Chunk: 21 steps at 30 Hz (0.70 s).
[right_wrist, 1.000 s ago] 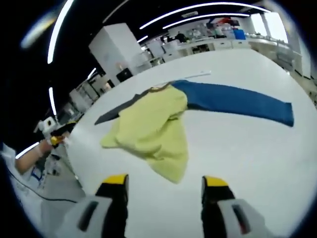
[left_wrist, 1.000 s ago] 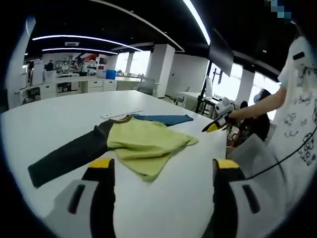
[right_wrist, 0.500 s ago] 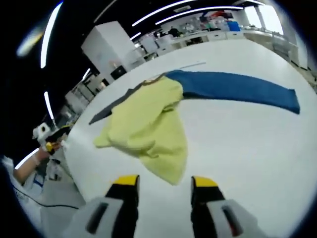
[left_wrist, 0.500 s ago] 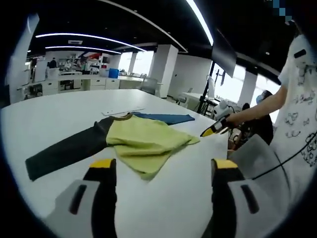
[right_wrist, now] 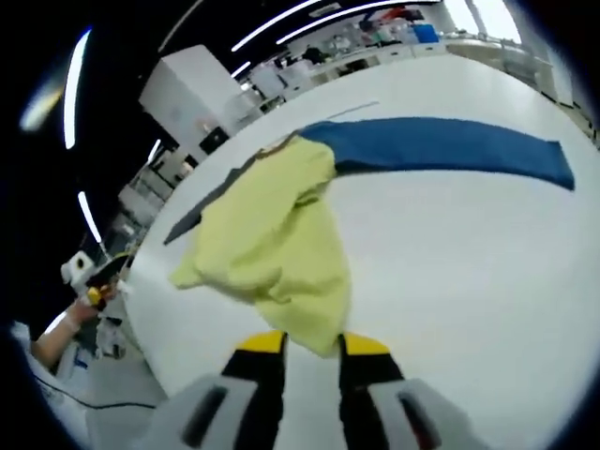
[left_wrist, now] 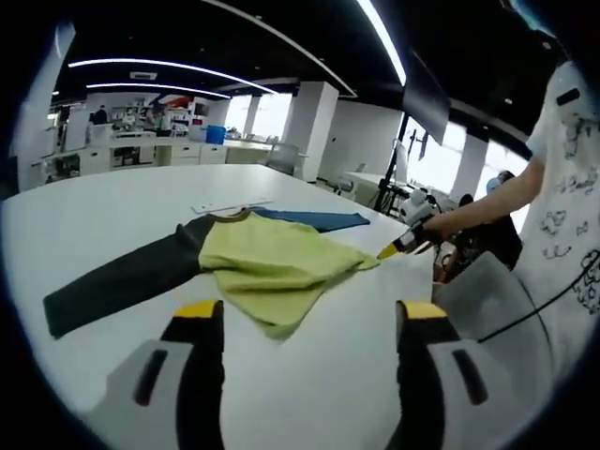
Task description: Fold the garment on the visible template until the final outline fits inside the template.
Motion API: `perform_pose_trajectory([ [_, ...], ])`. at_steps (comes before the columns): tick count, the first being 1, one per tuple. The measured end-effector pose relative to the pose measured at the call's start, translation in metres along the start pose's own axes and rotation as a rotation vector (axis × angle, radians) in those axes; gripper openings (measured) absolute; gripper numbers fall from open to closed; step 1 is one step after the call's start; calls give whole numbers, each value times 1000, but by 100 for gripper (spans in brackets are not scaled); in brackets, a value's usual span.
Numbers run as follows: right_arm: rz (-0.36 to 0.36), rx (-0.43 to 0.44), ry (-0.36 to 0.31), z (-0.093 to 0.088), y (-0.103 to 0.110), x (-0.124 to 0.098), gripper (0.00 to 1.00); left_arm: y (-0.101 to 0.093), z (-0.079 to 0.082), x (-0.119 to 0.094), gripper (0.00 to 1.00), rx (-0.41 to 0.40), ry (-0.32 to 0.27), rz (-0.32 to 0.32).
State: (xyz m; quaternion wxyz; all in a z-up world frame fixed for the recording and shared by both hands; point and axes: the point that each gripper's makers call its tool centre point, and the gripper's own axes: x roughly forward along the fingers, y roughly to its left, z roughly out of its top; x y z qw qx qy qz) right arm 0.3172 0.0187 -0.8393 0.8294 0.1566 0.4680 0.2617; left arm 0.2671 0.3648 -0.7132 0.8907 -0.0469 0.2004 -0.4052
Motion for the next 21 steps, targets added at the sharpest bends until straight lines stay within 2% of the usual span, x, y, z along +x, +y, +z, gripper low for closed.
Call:
perform_pose_trajectory([
  [5,-14,13,1,-3,-4,3,1,6,-6,12,64,4,12,29],
  [7,-7,40,-1,-4,-4,7,0,7,-11,21,60,11,26,35],
  [14,-12,27,1,-4,-1,6,0,13,-31,44,51,36,82,54],
  [16,-9,26,-11,-3,1,3,0,11,-32,49,46,72,109,72],
  [18,9,43,-26,-1,4,1,0,18,-40,51,37,90,133,85],
  [21,8,49,-33,1,1,0,0,20,-43,57,27,101,146,92],
])
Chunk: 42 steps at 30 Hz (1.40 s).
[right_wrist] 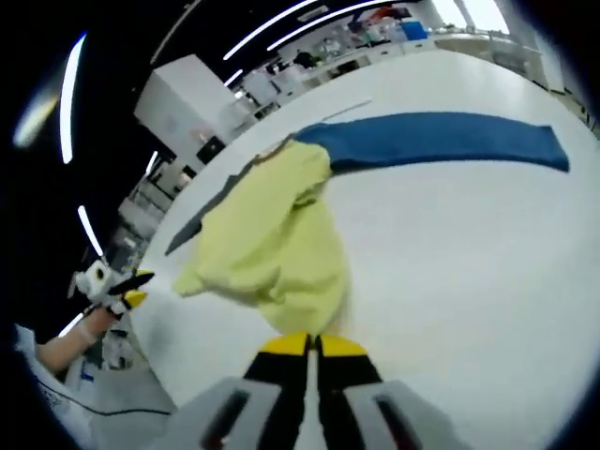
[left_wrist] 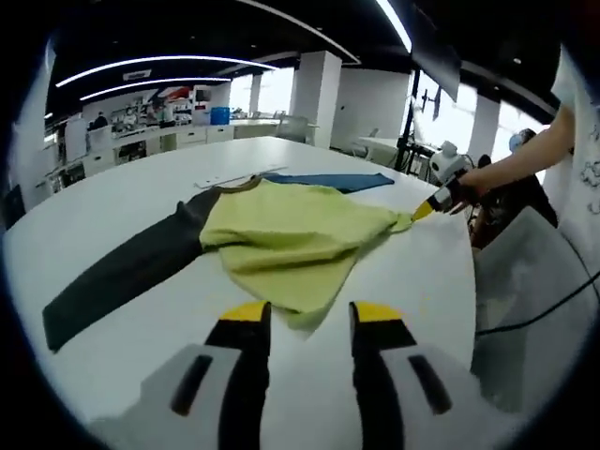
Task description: Fold the garment on the visible template until the final outline fits inside the template.
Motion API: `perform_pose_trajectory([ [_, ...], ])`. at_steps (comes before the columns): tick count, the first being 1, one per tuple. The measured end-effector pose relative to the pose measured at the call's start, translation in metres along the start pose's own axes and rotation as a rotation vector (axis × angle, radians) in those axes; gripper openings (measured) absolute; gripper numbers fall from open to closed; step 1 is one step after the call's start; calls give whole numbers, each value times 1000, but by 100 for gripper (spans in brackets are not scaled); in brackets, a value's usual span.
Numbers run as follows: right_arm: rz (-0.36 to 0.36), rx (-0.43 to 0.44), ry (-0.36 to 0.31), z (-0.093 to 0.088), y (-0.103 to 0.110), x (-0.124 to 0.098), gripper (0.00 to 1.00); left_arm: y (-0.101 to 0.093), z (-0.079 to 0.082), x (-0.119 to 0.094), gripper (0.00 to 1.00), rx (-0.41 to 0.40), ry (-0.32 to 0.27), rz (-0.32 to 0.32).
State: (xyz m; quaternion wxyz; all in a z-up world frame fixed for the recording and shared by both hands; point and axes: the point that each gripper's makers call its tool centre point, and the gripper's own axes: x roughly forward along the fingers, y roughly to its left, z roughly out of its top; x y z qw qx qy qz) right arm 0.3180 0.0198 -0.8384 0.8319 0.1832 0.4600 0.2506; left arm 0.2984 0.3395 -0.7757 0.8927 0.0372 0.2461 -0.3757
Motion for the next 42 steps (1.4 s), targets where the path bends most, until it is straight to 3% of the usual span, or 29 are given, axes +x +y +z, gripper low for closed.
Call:
perform_pose_trajectory([
  [7,15,14,-27,6,4,-4,0,1,-8,10,22,16,45,-7],
  [10,18,21,-34,8,3,-5,0,8,-20,16,19,-17,77,-15],
  [14,16,22,-34,8,4,-6,0,12,-34,24,16,0,119,-20],
  [18,19,23,-38,9,4,-8,0,11,-35,31,15,47,130,-11],
  [33,37,28,-57,14,10,-16,0,22,-46,44,13,31,168,-6],
  [36,42,30,-68,15,14,-19,0,22,-49,46,10,5,175,-1],
  [38,44,26,-70,15,18,-21,0,21,-48,46,5,-80,179,-3],
  [42,48,22,-74,16,18,-23,0,15,-45,42,1,-161,193,0],
])
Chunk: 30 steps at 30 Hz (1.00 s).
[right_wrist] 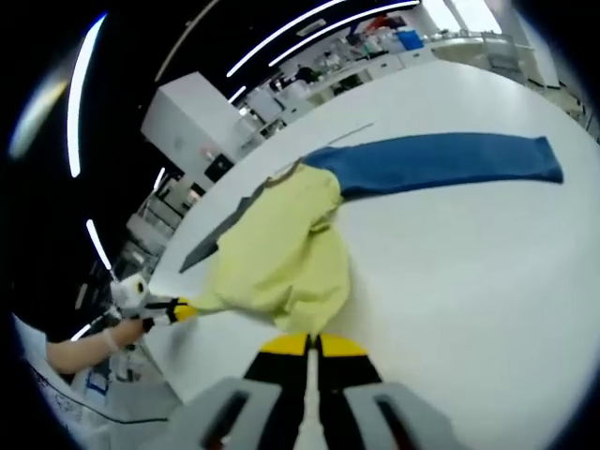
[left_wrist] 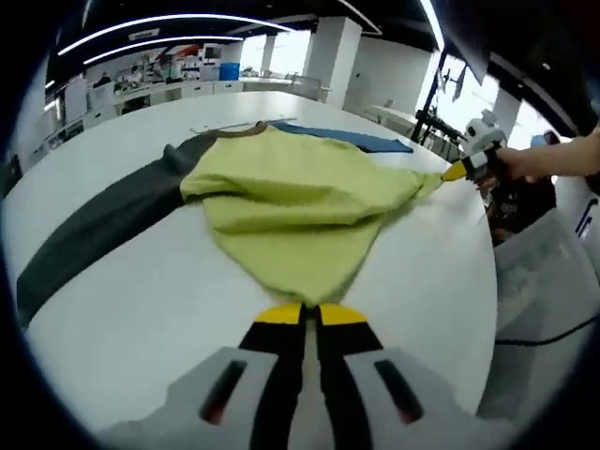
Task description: Fold the garment on the visible template until the final outline fits inside the template.
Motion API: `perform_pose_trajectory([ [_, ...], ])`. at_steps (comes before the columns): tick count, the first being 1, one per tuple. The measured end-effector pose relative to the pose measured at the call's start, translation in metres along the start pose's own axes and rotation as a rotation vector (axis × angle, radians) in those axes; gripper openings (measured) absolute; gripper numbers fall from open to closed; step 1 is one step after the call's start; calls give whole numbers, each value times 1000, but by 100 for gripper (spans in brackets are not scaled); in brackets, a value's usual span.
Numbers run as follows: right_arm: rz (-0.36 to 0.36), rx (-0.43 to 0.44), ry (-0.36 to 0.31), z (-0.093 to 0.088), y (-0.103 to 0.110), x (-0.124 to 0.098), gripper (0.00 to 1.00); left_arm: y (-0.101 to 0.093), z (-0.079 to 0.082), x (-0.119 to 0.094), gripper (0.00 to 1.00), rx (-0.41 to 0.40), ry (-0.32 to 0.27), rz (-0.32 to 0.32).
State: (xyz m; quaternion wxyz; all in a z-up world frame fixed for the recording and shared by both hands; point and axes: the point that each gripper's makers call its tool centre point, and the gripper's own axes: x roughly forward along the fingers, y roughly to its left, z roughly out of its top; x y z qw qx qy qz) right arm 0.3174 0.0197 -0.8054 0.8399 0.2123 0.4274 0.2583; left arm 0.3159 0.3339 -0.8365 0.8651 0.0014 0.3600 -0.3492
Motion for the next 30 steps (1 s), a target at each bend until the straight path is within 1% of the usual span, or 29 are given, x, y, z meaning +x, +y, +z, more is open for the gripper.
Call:
perform_pose_trajectory([
  [1,1,0,-2,1,0,-1,0,-7,1,-1,1,-46,-5,-35],
  [3,3,1,-4,2,0,-2,0,-6,4,-3,1,-103,-8,-34],
  [5,7,0,-6,3,0,-4,0,-9,7,-7,1,-147,-20,-58],
  [6,7,-1,-8,3,0,-4,0,-7,7,-10,0,-197,-20,-67],
  [7,7,-3,-10,4,1,-5,0,-7,7,-12,0,-216,-13,-73],
  [10,8,-4,-15,4,2,-9,0,-7,10,-20,0,-215,-20,-80],
  [12,11,-2,-14,3,4,-12,0,-12,15,-27,0,-313,-36,-104],
  [14,16,-5,-13,3,6,-15,0,-12,19,-34,0,-403,-50,-119],
  [18,28,-2,-12,0,6,-21,0,-14,15,-44,0,-448,-28,-139],
  [19,28,-4,-11,-1,7,-23,0,-15,14,-47,0,-451,-32,-143],
  [21,27,-9,-8,-4,8,-26,0,-18,12,-52,0,-484,-25,-159],
  [24,31,-10,-1,-7,8,-31,0,-23,7,-59,0,-501,-19,-160],
  [28,32,-8,6,-12,6,-36,0,-29,-2,-65,0,-532,8,-160],
  [30,35,-3,8,-16,7,-38,0,-32,-9,-66,0,-556,34,-164],
])
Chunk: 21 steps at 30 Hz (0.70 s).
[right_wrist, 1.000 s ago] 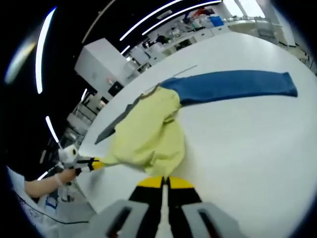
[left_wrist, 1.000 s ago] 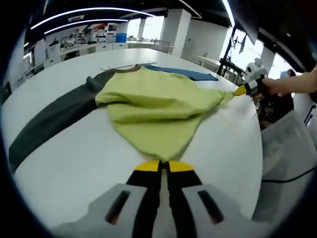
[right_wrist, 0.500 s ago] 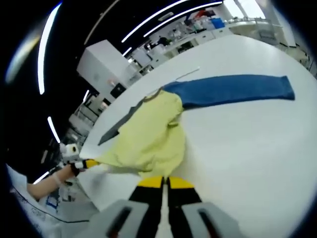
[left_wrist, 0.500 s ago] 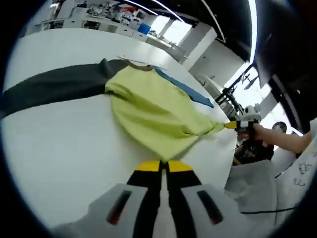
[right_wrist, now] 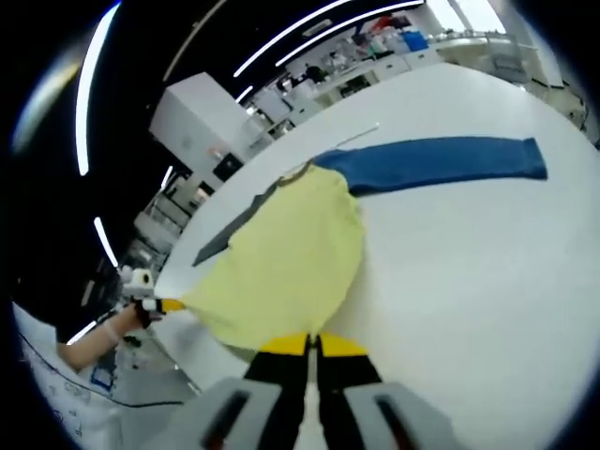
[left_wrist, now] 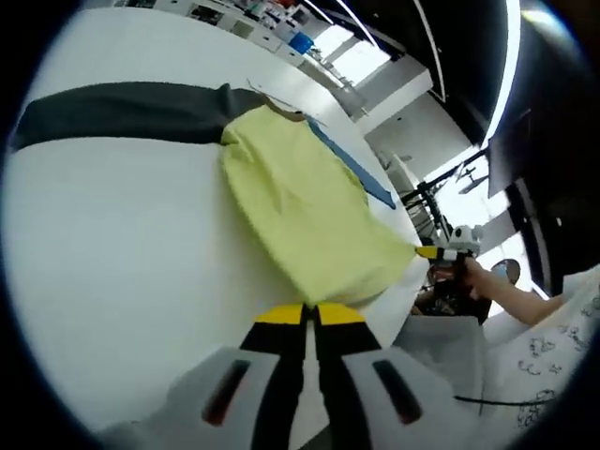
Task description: Fold the garment on the visible template until the final outline fits inside the template.
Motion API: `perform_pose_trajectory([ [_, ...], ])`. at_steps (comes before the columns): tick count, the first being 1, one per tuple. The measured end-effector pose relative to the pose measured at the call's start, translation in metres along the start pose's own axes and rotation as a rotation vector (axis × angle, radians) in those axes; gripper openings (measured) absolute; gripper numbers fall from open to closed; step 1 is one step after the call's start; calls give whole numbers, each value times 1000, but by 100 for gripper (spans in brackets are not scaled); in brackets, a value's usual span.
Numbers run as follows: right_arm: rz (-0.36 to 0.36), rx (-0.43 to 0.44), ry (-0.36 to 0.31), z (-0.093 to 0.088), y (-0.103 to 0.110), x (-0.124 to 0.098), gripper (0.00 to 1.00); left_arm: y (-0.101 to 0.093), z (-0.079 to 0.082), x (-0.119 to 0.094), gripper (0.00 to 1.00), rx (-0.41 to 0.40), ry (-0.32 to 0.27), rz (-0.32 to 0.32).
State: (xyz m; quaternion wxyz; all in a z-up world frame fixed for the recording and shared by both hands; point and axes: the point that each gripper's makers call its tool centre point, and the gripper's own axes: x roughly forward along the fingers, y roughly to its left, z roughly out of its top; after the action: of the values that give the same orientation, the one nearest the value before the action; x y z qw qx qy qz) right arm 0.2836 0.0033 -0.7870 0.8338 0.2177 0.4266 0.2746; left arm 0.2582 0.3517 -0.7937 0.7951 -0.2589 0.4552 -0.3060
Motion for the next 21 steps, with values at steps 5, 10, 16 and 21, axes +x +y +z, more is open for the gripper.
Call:
perform_pose_trajectory([
  [5,-4,0,13,-6,-3,-1,0,0,-17,0,0,-97,68,-4],
  [10,-13,0,25,-13,-4,-1,0,7,-28,2,0,-147,123,7],
  [16,-35,37,26,-18,-17,-3,0,15,-34,7,0,-177,153,32],
  [21,-52,44,38,-26,-21,-2,0,19,-39,10,0,-191,177,44],
])
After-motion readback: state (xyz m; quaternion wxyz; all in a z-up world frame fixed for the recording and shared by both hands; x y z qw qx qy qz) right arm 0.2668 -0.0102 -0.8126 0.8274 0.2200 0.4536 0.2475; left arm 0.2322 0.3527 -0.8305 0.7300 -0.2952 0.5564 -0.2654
